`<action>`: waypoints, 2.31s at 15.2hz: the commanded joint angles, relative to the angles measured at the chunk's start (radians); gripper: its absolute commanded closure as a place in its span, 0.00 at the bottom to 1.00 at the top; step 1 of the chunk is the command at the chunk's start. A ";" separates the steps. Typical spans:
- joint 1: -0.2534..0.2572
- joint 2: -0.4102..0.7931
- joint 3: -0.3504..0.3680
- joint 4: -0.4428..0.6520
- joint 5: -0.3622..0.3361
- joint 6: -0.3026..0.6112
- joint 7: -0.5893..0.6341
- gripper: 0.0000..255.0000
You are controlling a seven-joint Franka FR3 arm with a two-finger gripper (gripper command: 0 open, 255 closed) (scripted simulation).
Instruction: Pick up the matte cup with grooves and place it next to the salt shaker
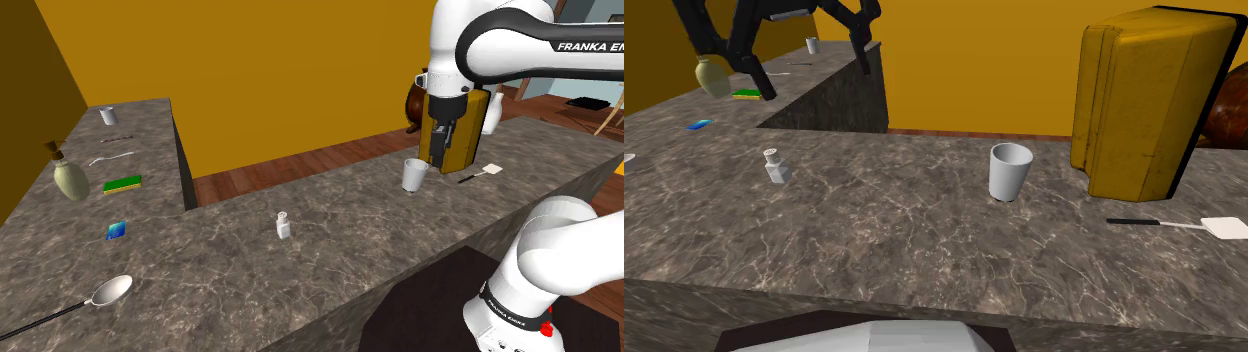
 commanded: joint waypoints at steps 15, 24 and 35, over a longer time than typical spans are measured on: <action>-0.107 0.238 -0.260 -0.112 -0.153 0.467 -0.155 0.00; -0.134 0.531 -0.425 -0.037 -0.141 0.756 -0.281 0.00; -0.140 0.842 -0.527 0.077 0.033 0.983 -0.465 0.00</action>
